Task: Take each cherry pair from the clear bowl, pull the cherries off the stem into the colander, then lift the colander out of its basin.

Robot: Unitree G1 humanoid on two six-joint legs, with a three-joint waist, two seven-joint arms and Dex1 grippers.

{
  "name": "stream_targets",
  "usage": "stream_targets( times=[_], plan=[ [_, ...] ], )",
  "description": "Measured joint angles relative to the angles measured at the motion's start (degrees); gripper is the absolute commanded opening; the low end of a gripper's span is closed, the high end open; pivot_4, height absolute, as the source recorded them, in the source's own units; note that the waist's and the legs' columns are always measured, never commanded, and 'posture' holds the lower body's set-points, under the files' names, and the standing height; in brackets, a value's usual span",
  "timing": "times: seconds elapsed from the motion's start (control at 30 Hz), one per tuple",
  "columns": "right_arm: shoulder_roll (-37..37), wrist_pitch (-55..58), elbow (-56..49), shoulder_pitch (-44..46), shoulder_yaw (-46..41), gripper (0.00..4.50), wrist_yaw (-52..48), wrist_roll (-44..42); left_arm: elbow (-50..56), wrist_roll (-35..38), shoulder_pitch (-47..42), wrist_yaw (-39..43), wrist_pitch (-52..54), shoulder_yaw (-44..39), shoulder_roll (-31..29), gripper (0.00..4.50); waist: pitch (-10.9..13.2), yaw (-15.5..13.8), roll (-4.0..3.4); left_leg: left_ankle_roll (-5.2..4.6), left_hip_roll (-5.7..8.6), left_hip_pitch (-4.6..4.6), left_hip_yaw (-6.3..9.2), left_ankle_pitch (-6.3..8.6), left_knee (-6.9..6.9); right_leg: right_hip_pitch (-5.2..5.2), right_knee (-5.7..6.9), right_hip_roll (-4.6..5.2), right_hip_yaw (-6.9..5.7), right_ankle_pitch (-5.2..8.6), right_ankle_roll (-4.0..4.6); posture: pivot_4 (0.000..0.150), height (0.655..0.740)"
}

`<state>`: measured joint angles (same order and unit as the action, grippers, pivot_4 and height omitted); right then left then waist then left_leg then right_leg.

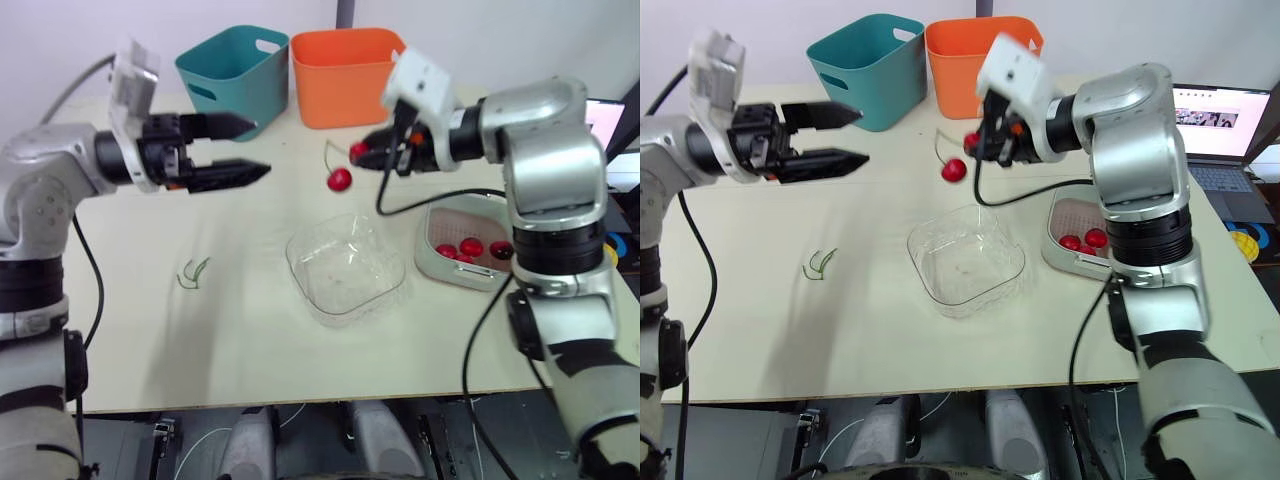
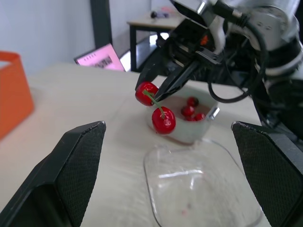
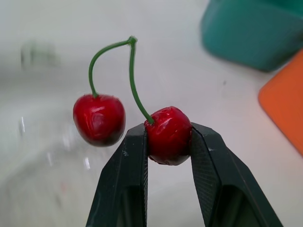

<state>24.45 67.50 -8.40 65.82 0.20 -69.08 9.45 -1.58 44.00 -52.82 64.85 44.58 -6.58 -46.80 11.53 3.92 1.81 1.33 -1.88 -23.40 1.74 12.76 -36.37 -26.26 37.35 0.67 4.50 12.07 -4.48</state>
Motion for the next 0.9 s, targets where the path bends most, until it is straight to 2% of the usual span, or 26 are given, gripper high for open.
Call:
stream_targets(
  times=[0.1, 0.23, 0.47, 0.9],
  plan=[
    [-3.1, 7.7, -3.8, -0.1, -4.1, 0.99, 7.5, -2.0, -3.5, -1.3, -3.9, -1.0, 0.0, 0.9, 1.7, 4.5, 0.0, -0.2, 0.0, 0.0, 0.01, -0.03, 0.01, 0.0, -0.01, 0.01, -0.03, 0.01, -0.01, 0.0, -0.01, 0.15, 0.74],
    [-4.9, 11.9, -8.2, -0.5, -5.5, 0.99, 15.0, -5.1, -9.0, -3.7, -11.1, -1.9, 1.8, 3.9, 5.3, 4.5, 0.0, -0.3, 0.0, 0.0, 0.03, -0.05, 0.0, 0.0, 0.01, 0.02, -0.1, 0.02, -0.02, 0.0, -0.02, 0.15, 0.74],
    [-3.6, 4.5, -14.1, -5.9, -1.1, 0.99, 25.0, -6.9, -18.7, -7.2, -18.2, -5.1, 3.7, 5.9, 13.1, 4.5, 0.0, 0.3, 0.0, 0.0, 0.02, 0.0, -0.05, 0.0, 0.12, -0.07, -0.07, -0.01, 0.07, -0.01, -0.02, 0.15, 0.74],
    [0.3, 0.7, -15.7, -7.8, 2.2, 0.99, 29.7, -13.3, -24.6, -9.4, -20.5, -3.5, 3.9, 6.0, 18.3, 4.5, 0.0, 0.1, 0.0, 0.0, 0.02, -0.03, -0.04, 0.0, 0.15, -0.07, -0.12, 0.0, 0.06, -0.01, -0.02, 0.15, 0.74]
  ],
)
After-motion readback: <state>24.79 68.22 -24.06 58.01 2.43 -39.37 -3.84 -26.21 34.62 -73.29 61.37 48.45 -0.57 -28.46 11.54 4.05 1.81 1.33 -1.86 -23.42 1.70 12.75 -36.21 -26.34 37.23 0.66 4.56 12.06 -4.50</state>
